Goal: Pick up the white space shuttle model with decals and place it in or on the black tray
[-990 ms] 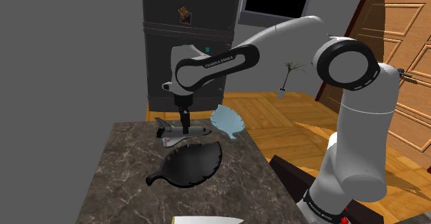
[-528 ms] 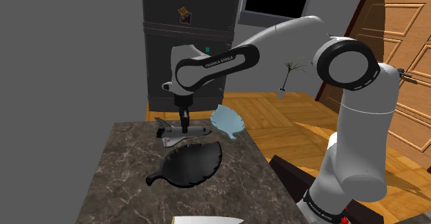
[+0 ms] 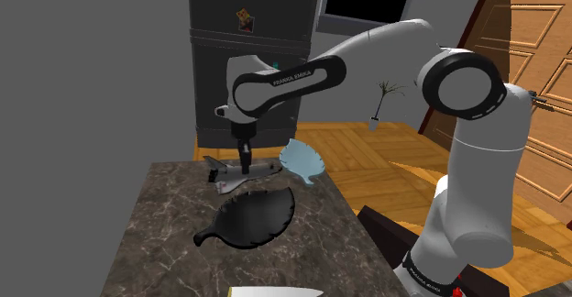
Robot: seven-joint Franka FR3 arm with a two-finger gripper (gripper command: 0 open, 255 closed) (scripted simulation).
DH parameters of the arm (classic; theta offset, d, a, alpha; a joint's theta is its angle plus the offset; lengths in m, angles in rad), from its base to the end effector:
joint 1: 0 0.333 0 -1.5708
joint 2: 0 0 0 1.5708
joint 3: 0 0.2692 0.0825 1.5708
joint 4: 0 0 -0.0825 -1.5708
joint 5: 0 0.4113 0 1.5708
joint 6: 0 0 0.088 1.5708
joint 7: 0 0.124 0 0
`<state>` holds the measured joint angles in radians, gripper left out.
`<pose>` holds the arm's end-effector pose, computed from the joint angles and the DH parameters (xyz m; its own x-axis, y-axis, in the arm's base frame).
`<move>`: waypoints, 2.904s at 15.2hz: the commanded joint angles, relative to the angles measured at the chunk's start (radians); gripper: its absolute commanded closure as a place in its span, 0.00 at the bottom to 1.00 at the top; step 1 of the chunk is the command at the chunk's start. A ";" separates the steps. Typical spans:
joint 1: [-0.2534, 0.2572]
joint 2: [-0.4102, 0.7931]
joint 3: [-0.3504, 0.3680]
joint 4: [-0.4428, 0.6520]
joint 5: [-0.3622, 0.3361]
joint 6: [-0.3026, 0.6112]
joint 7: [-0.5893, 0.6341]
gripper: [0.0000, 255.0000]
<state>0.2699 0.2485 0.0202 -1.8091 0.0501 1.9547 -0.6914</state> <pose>0.5960 0.1819 0.3219 0.5708 0.8197 -0.0481 0.8133 -0.5725 -0.1037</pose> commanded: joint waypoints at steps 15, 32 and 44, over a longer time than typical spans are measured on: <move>-0.002 -0.048 -0.001 0.151 -0.002 -0.199 0.007 1.00; 0.137 -0.301 0.125 -0.202 0.038 -0.083 0.252 1.00; 0.138 -0.262 0.127 -0.293 0.036 0.048 0.247 1.00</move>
<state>0.4083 -0.0164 0.1474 -2.1015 0.0868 1.9980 -0.4440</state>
